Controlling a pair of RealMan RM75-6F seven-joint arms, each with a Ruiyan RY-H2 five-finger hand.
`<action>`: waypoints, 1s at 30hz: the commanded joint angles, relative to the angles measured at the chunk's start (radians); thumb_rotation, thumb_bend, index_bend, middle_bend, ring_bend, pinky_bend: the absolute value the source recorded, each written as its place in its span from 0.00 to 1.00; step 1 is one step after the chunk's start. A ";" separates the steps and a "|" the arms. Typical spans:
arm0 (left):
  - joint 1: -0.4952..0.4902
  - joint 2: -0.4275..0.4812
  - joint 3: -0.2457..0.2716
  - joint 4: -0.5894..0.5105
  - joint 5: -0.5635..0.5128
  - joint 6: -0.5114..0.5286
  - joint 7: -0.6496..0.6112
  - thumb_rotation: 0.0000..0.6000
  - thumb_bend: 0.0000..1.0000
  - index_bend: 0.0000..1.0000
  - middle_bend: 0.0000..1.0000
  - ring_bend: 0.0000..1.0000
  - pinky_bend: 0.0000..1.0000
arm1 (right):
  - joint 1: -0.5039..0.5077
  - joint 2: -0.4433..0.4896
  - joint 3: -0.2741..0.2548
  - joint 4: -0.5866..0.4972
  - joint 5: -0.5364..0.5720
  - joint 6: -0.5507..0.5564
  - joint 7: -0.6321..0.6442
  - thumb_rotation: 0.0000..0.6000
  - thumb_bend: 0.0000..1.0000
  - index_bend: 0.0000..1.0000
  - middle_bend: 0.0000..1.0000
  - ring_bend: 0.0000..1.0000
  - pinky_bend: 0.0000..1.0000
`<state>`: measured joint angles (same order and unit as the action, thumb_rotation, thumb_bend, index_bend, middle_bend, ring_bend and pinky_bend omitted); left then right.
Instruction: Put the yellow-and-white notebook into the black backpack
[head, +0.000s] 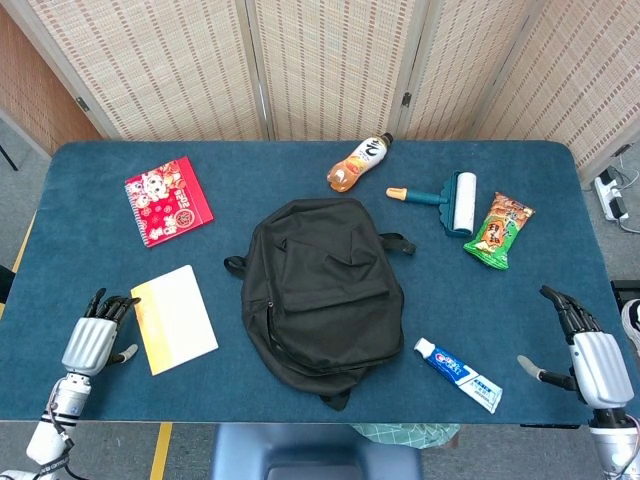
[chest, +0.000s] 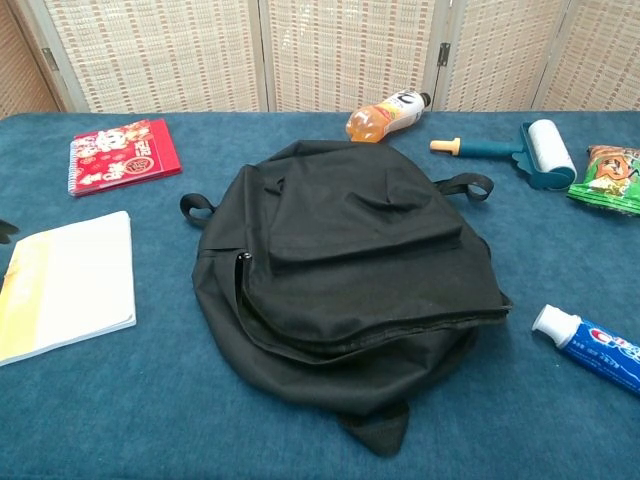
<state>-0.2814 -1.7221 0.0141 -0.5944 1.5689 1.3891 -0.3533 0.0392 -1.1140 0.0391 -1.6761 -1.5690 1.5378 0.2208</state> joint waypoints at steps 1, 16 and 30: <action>0.003 -0.008 0.007 0.003 0.007 0.005 -0.013 1.00 0.22 0.22 0.26 0.20 0.04 | -0.001 -0.001 0.000 0.000 0.001 0.000 0.001 1.00 0.19 0.08 0.18 0.13 0.20; -0.002 -0.061 0.034 0.047 0.039 0.019 -0.059 1.00 0.22 0.22 0.27 0.20 0.04 | -0.004 -0.004 0.002 0.001 0.002 0.005 0.006 1.00 0.19 0.08 0.18 0.13 0.20; -0.022 -0.084 0.042 0.085 0.052 0.017 -0.074 1.00 0.30 0.23 0.27 0.20 0.04 | -0.009 -0.002 0.001 -0.001 0.003 0.009 0.005 1.00 0.19 0.08 0.17 0.13 0.20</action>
<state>-0.3033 -1.8055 0.0556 -0.5098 1.6211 1.4060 -0.4279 0.0306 -1.1164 0.0404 -1.6769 -1.5657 1.5463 0.2262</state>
